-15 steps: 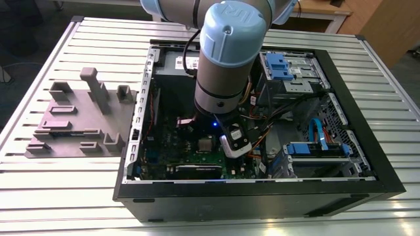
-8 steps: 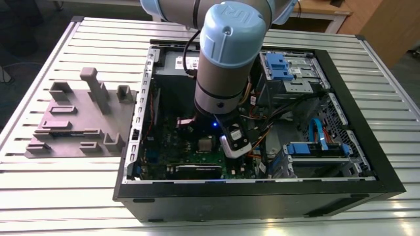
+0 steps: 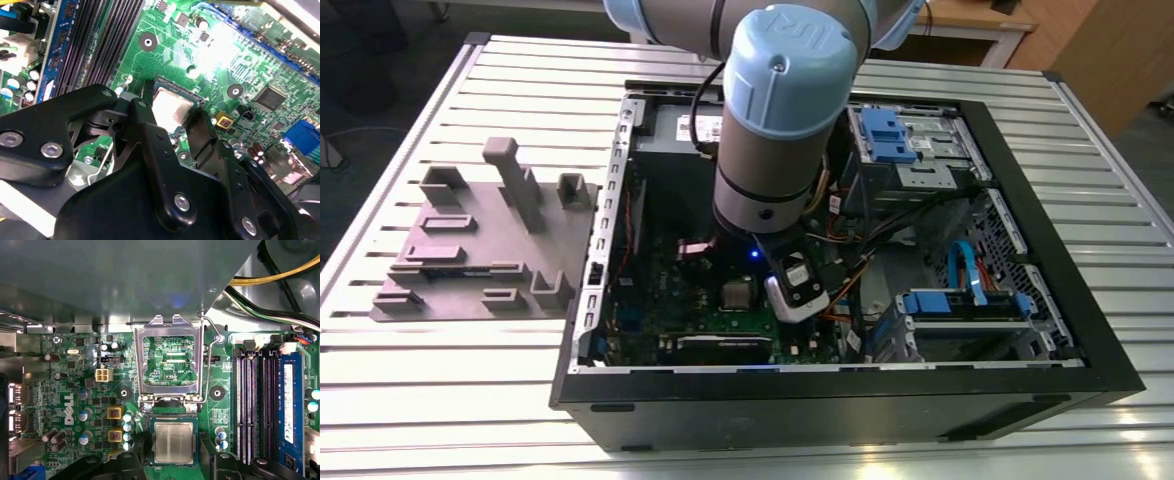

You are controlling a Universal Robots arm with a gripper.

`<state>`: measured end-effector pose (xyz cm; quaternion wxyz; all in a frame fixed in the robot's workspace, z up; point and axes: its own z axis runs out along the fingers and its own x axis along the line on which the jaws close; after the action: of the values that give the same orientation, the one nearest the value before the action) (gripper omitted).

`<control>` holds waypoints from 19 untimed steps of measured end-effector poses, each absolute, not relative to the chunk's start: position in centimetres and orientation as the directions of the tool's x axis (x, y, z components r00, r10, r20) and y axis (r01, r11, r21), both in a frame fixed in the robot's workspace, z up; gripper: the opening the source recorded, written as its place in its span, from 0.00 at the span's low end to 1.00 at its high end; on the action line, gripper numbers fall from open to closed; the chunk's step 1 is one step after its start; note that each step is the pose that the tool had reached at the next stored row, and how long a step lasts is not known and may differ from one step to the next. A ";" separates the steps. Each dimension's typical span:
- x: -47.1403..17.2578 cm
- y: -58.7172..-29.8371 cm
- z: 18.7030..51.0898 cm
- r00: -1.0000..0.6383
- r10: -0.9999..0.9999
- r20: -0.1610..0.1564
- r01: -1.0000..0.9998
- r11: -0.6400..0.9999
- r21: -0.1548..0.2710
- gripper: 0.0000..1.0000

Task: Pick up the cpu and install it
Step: 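Place the cpu into insertion slot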

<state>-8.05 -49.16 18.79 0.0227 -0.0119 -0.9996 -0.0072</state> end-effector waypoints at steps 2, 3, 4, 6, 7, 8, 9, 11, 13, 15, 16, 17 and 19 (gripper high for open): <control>-8.1 -49.2 18.8 -0.999 0.023 0.046 0.024 1.000 0.014 0.53; -8.1 -49.2 18.8 -0.999 0.024 0.046 0.024 1.000 0.014 0.53; -8.1 -49.2 18.8 -0.999 0.024 0.046 0.024 1.000 0.014 0.53; -8.1 -49.2 18.8 -0.999 0.024 0.046 0.024 1.000 0.014 0.54; -8.1 -49.2 18.7 -0.999 0.024 0.046 0.024 1.000 0.014 0.60; -8.1 -49.2 18.7 -0.999 0.024 0.046 0.024 1.000 0.014 0.60; -8.1 -49.2 18.7 -0.999 0.024 0.046 0.025 1.000 0.014 0.60; -8.1 -49.2 18.6 -0.999 0.025 0.046 0.026 1.000 0.014 0.60; -8.1 -49.2 18.5 -0.999 0.025 0.046 0.026 1.000 0.014 0.60; -8.1 -49.2 18.5 -0.999 0.026 0.046 0.026 1.000 0.013 0.60; -8.1 -49.2 18.5 -0.999 0.026 0.046 0.026 1.000 0.013 0.59; -8.1 -49.2 18.5 -0.999 0.026 0.046 0.026 1.000 0.013 0.53; -8.1 -49.2 18.4 -0.999 0.026 0.046 0.026 1.000 0.013 0.52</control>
<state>-8.07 -49.18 18.44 0.0228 -0.0130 -0.9996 -0.0069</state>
